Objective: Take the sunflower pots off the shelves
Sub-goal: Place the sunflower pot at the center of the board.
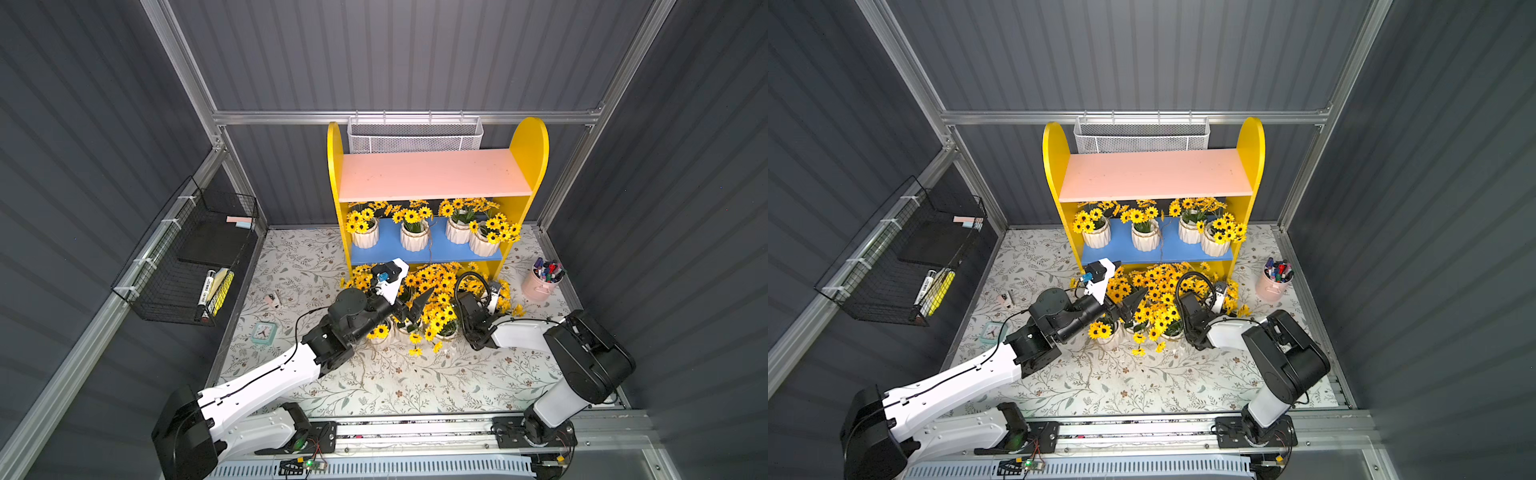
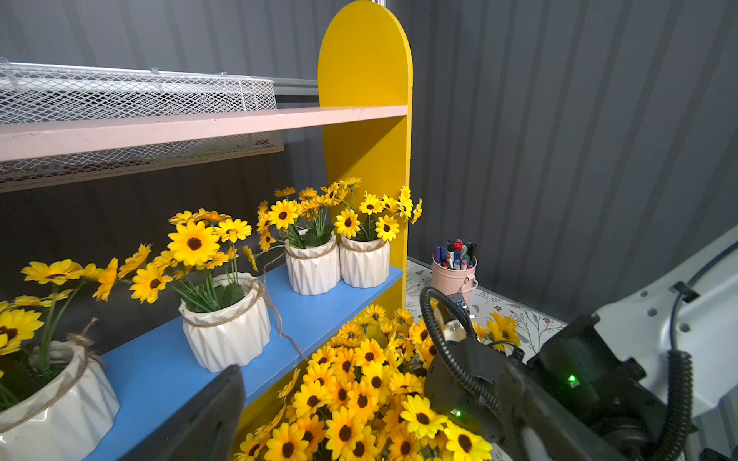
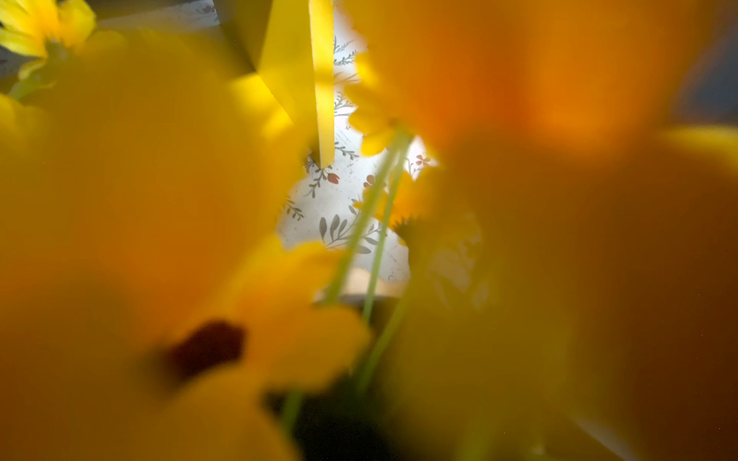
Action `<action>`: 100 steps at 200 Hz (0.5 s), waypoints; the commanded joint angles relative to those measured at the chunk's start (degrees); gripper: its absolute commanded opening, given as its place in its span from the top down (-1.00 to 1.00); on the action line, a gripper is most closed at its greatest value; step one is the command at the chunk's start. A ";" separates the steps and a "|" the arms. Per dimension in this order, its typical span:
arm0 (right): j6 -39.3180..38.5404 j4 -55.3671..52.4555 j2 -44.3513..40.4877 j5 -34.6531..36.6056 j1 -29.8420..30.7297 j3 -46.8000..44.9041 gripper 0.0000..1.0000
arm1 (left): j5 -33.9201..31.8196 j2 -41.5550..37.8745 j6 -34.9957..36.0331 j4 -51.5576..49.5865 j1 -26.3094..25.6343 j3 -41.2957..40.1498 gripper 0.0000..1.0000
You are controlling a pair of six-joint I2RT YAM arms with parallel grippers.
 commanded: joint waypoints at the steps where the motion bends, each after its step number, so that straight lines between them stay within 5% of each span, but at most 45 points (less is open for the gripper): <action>1: 0.48 -4.49 -0.99 -3.85 0.05 -0.13 -0.98 | 1.10 -1.43 -0.38 1.16 -0.19 -0.36 -0.99; 100: -6.87 -3.32 -14.01 -24.79 0.03 -4.60 -0.98 | 2.42 -2.47 -1.12 0.83 -0.18 -0.09 -0.99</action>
